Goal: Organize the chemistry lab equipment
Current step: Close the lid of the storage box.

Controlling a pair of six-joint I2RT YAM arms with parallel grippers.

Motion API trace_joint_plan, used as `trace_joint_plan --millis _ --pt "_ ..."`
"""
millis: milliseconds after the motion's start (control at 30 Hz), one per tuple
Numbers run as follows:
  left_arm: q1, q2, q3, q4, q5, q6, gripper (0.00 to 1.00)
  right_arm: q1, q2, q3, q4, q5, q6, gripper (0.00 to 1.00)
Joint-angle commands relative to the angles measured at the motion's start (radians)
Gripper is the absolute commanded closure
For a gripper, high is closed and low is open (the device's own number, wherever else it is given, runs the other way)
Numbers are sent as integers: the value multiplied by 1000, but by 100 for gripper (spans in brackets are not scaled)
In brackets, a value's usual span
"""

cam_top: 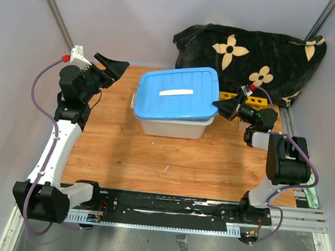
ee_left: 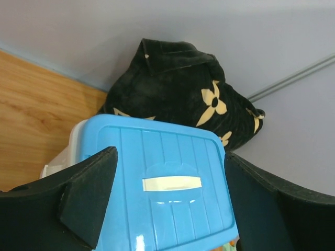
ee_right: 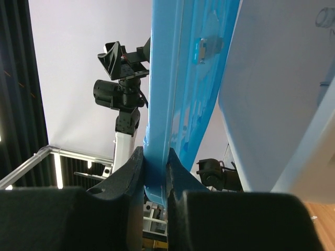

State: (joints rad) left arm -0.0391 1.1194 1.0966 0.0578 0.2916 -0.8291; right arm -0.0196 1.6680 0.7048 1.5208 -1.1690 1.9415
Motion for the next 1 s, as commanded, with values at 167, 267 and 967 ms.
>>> trace_joint_plan --millis 167,267,967 --pt "-102 24 25 39 47 0 18 -28 46 -32 56 1 -92 99" --pt "-143 26 22 48 36 -2 19 -28 49 -38 56 -6 -99 99" --pt "-192 60 -2 76 31 -10 21 -39 50 -48 -30 -41 -192 56"
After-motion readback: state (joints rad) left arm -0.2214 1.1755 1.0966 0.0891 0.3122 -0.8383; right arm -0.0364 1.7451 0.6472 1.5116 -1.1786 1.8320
